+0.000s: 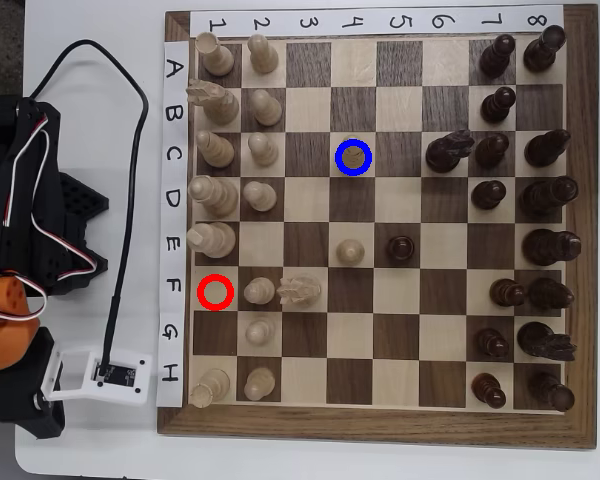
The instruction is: Move the piece to destination
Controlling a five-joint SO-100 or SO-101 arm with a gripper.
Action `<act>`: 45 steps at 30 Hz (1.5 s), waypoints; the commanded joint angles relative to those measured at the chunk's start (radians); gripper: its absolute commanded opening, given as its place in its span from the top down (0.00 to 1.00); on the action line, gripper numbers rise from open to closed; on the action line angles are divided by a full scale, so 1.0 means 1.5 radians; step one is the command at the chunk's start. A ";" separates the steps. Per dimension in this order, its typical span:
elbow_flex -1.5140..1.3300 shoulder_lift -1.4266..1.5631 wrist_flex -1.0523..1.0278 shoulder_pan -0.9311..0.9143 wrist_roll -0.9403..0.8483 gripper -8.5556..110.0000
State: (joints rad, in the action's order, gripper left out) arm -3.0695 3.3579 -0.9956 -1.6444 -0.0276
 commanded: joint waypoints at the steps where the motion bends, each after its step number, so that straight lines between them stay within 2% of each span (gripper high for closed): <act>1: -0.022 0.036 -0.024 -0.013 -0.010 0.93; 16: -0.037 0.044 -0.064 -0.015 -0.022 0.93; 45: -0.037 0.044 -0.061 -0.014 -0.019 0.93</act>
State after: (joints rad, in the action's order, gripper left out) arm -3.0818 3.3625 -1.0907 -1.6705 -0.0614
